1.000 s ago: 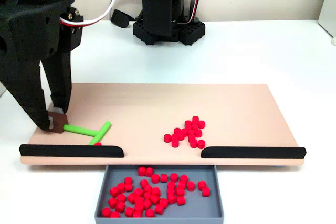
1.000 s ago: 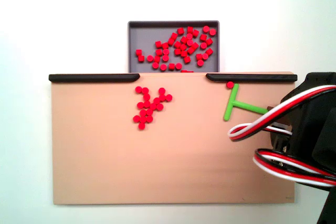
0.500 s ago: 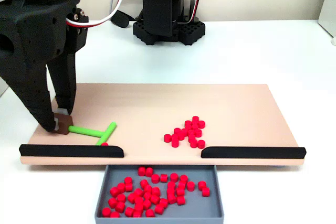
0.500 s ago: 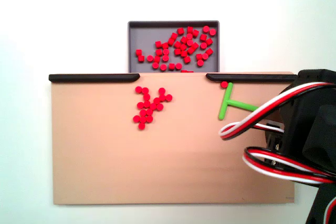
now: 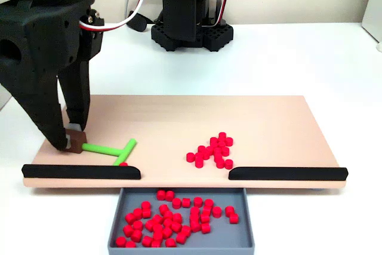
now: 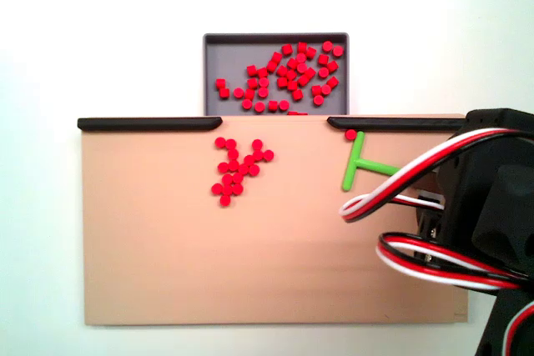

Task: Push granules from right to the grey container

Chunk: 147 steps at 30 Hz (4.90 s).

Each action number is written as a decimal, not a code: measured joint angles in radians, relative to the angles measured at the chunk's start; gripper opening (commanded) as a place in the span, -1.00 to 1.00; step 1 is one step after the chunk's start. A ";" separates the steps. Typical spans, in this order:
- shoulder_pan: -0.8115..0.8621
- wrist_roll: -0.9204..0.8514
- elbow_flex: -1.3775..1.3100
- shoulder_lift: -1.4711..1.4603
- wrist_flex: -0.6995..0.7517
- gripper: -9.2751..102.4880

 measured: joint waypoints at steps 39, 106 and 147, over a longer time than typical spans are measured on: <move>-0.034 0.000 0.000 0.000 0.002 -0.84; -0.106 0.321 0.002 0.000 -0.003 -0.84; -0.282 1.397 0.413 0.578 0.005 -0.84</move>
